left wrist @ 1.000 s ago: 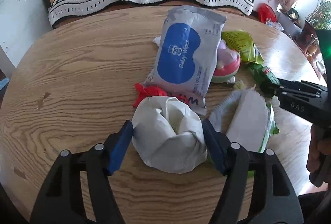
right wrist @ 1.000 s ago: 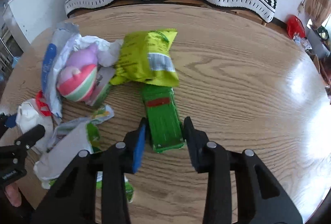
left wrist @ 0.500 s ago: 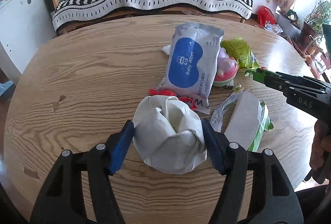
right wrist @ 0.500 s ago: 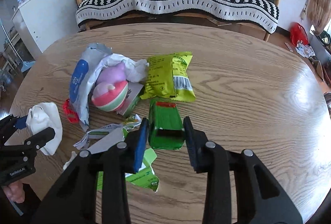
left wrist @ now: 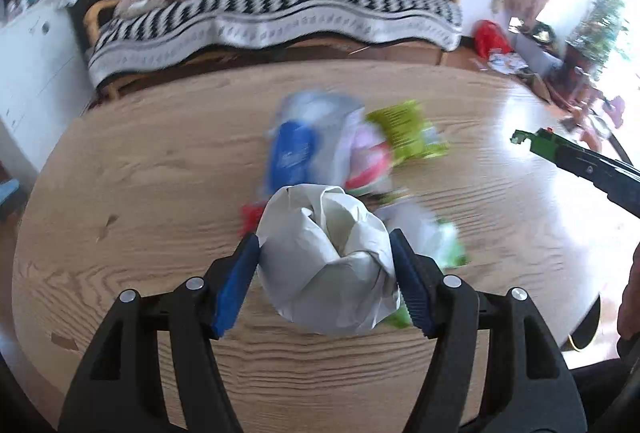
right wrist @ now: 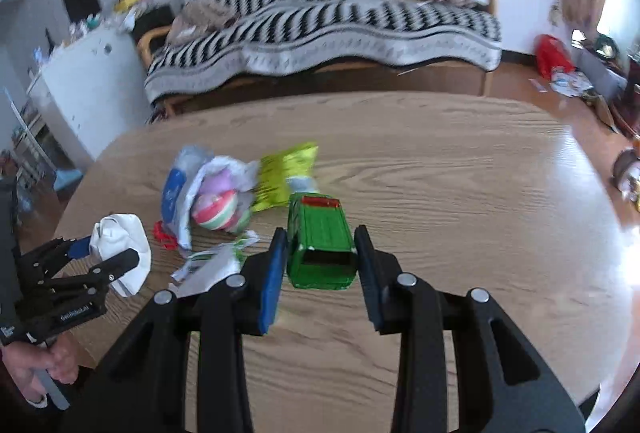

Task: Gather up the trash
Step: 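Carry the tissue bundle and green car over the black bin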

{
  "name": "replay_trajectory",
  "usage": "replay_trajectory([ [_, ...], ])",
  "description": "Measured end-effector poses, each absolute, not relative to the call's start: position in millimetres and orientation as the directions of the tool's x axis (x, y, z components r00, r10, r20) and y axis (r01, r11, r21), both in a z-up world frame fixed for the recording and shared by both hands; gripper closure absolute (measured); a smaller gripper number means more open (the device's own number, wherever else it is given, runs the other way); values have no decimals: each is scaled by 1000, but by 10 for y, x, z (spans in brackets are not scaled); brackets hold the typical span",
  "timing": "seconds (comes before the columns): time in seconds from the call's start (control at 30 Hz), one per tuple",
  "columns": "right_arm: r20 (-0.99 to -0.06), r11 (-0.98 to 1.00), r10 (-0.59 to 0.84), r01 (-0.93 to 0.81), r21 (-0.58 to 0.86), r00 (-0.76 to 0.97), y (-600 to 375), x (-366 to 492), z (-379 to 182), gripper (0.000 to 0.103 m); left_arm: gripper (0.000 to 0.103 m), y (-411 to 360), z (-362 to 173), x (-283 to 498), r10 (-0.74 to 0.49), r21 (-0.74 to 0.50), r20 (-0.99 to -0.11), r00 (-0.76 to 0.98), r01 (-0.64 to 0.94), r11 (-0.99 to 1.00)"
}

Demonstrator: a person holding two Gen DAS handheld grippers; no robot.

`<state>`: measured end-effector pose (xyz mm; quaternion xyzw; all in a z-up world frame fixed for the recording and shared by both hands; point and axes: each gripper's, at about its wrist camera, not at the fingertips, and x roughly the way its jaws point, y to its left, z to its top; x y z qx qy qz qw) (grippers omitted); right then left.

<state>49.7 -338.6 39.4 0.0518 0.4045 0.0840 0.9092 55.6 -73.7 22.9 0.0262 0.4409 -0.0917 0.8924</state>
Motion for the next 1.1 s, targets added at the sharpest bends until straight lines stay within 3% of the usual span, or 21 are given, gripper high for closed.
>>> replay_trajectory([
  [0.3,-729,969,-42,206,137,684,-5360,-797,621,68,38,-2736,790,57,-410,-119,-743,529,498,859],
  [0.57,-758,859,-232,494,135,610,-6948,-2160,487,68,38,-4867,561,-863,-569,-208,-776,272,741,638],
  [0.83,-793,782,-251,599,172,556,-7661,-2810,37,68,38,-6074,-228,-1488,-507,-158,-848,153,841,518],
  [1.1,-842,745,-201,636,201,501,-7901,-2834,-585,68,38,-6355,-791,-1515,-426,-137,-900,98,861,490],
])
